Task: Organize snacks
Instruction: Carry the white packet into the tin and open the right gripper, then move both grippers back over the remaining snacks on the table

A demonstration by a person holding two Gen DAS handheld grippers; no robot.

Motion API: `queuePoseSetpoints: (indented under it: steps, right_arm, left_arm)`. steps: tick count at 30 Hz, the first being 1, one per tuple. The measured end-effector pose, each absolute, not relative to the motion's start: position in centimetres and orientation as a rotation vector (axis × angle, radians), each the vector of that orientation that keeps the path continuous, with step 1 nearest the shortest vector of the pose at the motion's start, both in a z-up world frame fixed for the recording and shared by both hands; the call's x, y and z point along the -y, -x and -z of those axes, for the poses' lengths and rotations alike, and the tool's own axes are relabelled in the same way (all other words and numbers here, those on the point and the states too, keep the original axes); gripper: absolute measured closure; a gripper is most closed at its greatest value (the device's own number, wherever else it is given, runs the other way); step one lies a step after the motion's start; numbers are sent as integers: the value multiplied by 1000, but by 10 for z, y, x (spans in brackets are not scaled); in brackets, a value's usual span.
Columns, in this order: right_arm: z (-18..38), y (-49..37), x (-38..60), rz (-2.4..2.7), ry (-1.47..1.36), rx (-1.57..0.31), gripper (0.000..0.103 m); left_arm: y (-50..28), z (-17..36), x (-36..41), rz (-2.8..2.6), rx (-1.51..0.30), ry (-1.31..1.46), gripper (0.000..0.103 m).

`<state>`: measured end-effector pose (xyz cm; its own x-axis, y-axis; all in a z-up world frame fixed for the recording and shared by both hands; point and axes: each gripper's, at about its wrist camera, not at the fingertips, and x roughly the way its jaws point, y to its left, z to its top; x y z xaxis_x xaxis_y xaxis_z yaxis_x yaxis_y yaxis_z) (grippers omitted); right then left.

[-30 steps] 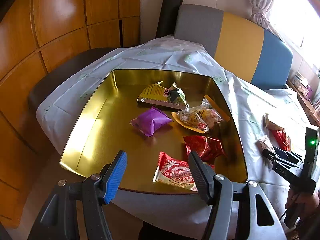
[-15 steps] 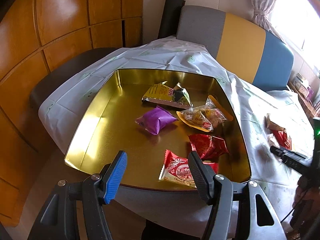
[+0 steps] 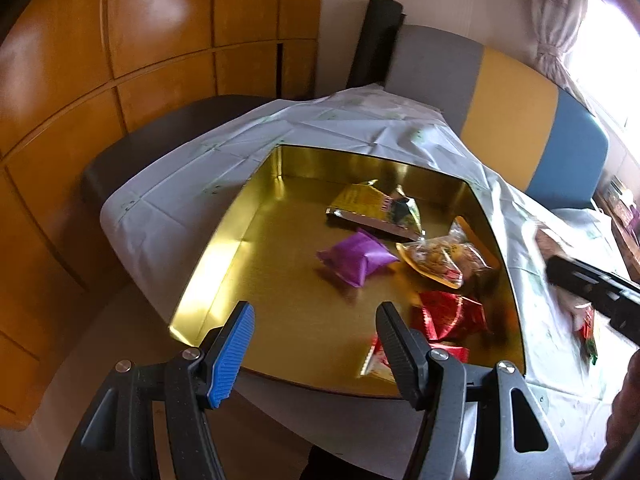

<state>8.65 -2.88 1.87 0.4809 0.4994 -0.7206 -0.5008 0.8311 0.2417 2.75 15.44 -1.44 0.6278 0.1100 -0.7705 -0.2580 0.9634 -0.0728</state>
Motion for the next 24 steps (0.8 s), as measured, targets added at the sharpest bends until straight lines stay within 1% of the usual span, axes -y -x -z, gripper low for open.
queuePoseSetpoints:
  steps: [3,8,14,16,18,21,24]
  right_arm:
    - [1,-94,1,-629,29,-936,65]
    - [33,-99,-17,-622,71,-1017,65]
    - [26,-87,-10,-629,81,-982,65]
    - [21,-84,-5,-618,78,-954,58]
    - [18,-82,1,-608,65,-934,53]
    - [9,-77,14,-586,56,-901,51]
    - [0,-70,28,-567,44,-873,43]
  left_arm:
    - [-26,17,-159,-219,-874,189,39]
    - [-25,23,-162,-214,-886,191,39]
    - [-26,24,-159,-204,-885,185,39]
    - [-27,24,-157,-198,-886,179,39]
    - [-27,23,-154,-192,-887,172,39]
    - [-26,20,-151,-188,-882,161,39]
    - [-26,17,-148,-183,-878,152,39]
